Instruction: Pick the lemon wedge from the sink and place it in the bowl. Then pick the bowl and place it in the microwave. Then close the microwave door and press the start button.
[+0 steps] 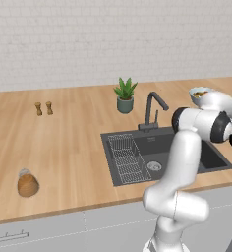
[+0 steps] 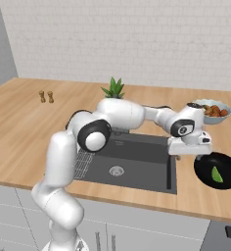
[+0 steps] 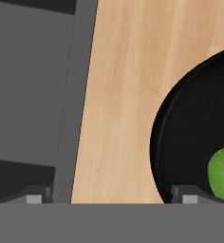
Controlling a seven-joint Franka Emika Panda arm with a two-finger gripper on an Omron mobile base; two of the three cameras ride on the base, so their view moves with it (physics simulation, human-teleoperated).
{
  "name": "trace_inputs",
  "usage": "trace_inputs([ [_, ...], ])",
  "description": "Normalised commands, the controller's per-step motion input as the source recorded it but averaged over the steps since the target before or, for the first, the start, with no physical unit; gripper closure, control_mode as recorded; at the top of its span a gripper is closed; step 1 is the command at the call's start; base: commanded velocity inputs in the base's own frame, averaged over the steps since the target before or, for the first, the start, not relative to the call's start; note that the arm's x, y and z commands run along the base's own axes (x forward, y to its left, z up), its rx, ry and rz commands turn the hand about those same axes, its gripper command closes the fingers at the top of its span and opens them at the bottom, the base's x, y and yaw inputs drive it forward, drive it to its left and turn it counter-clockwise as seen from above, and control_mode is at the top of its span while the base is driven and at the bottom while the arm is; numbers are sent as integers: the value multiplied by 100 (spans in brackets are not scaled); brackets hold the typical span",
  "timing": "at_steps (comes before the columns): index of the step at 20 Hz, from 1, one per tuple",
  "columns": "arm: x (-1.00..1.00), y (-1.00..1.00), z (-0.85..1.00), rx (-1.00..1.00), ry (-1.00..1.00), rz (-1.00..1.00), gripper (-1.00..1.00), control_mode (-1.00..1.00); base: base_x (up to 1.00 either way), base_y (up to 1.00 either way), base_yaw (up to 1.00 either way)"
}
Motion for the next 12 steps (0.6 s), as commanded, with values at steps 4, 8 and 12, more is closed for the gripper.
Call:
trace_inputs([
  [4,39,-16,-8,-1,1,-2,-100,-100,0,0,0],
  [8,25,-37,-1,0,0,0,-100,-100,0,0,0],
  [12,13,-38,-1,0,1,0,-100,-100,0,0,0],
])
